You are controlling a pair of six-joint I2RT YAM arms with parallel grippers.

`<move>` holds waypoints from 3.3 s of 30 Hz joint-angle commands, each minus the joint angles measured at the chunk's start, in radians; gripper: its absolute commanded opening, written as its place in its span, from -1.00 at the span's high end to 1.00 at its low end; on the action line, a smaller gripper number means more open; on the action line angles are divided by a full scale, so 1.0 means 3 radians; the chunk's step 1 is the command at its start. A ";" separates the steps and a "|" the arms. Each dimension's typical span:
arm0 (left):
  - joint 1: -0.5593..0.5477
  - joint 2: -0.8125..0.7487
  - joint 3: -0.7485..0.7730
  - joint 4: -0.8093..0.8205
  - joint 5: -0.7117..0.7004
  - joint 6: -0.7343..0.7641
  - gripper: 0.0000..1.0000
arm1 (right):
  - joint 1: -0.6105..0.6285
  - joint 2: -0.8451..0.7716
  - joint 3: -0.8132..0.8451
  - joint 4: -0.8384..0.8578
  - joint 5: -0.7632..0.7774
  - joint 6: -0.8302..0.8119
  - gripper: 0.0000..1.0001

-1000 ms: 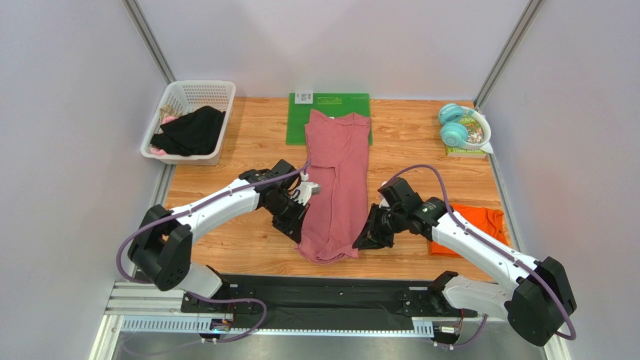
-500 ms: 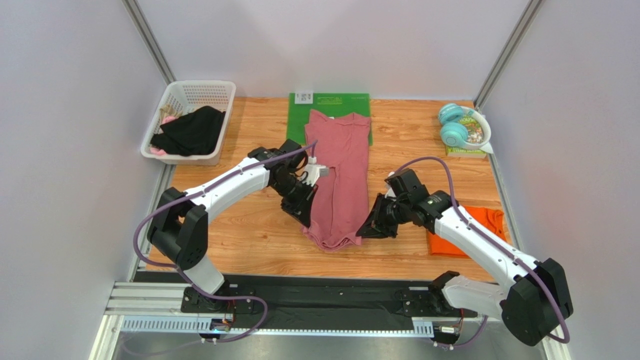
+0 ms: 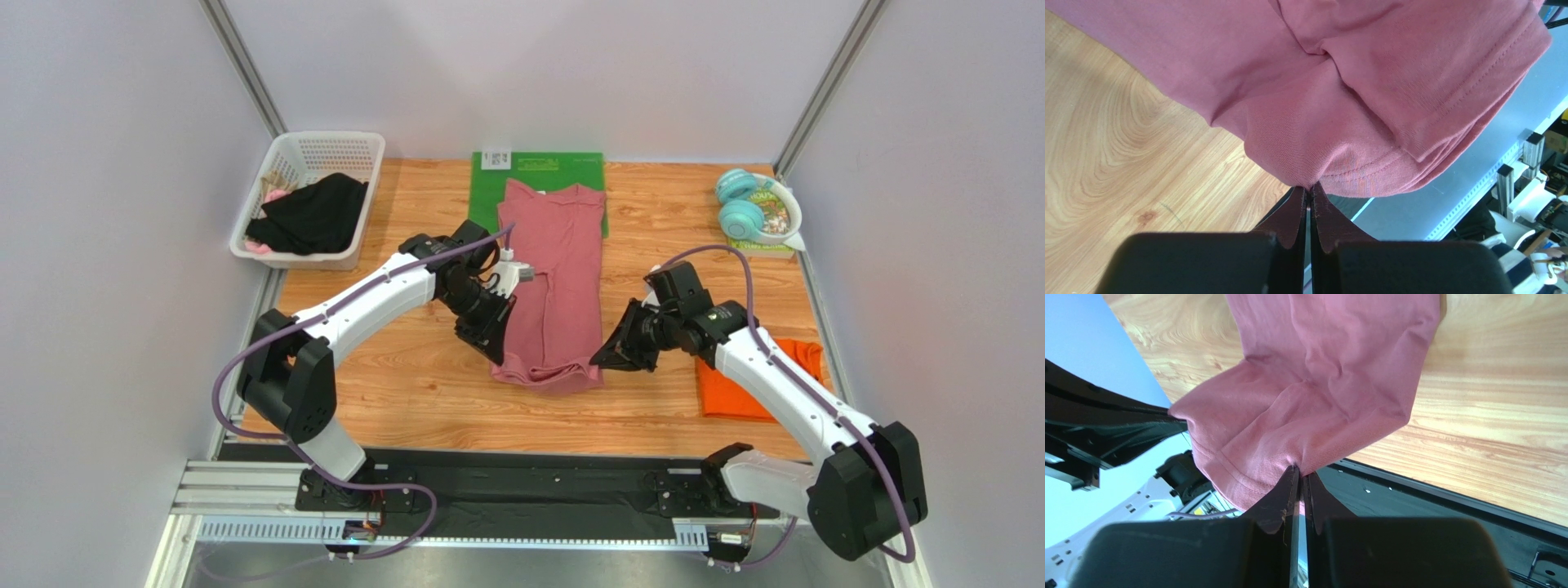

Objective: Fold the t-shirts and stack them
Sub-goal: Fold the folded rectangular tshirt in 1/3 of the way

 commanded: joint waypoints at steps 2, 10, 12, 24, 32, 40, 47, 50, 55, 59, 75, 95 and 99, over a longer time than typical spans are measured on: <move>0.0042 -0.0059 0.0206 -0.0069 -0.0115 0.0108 1.00 | -0.0071 0.0144 0.0239 0.0228 -0.0067 -0.0112 0.89; 0.0211 0.0120 0.0522 -0.0120 -0.0268 0.0154 1.00 | -0.0132 0.0395 0.0484 0.0315 -0.0093 -0.0153 0.90; 0.0252 0.0211 0.0589 -0.0115 -0.0273 0.0154 1.00 | -0.0163 0.0446 0.0520 0.0320 -0.0093 -0.0179 0.91; 0.0334 0.0626 0.1187 -0.0136 -0.0411 0.0128 1.00 | -0.0439 0.0937 0.0872 0.0428 -0.0180 -0.0347 0.92; 0.0390 0.0851 0.1459 -0.0156 -0.0570 0.0144 1.00 | -0.0511 0.1382 0.1118 0.0515 -0.0272 -0.0440 0.93; 0.0462 0.1137 0.1586 -0.0080 -0.0631 0.0149 1.00 | -0.0608 0.1714 0.1343 0.0561 -0.0318 -0.0501 0.96; 0.0533 0.1424 0.2036 -0.0161 -0.0652 0.0118 1.00 | -0.0654 0.1888 0.1593 0.0515 -0.0374 -0.0537 0.97; 0.0554 0.1480 0.2164 -0.0156 -0.0667 0.0113 1.00 | -0.0664 0.1924 0.1701 0.0479 -0.0379 -0.0552 0.97; 0.0584 0.1562 0.2297 -0.0141 -0.0672 0.0082 1.00 | -0.0679 0.2026 0.1788 0.0453 -0.0384 -0.0578 0.97; 0.0595 0.1654 0.2302 -0.0095 -0.0718 0.0092 1.00 | -0.0715 0.2180 0.1844 0.0453 -0.0369 -0.0598 0.97; 0.0697 0.2507 0.3104 -0.0283 -0.0953 0.0057 0.33 | -0.0868 0.3192 0.2560 0.0443 -0.0476 -0.0644 0.43; 0.0666 0.0930 0.1895 0.0119 -0.0040 0.0153 -0.99 | -0.0818 0.2972 0.3383 -0.0350 -0.0168 -0.0982 -0.01; 0.0579 0.0438 0.0639 0.0993 0.0559 0.0031 -0.99 | -0.0583 0.3223 0.3496 -0.0259 -0.0568 -0.0936 -0.02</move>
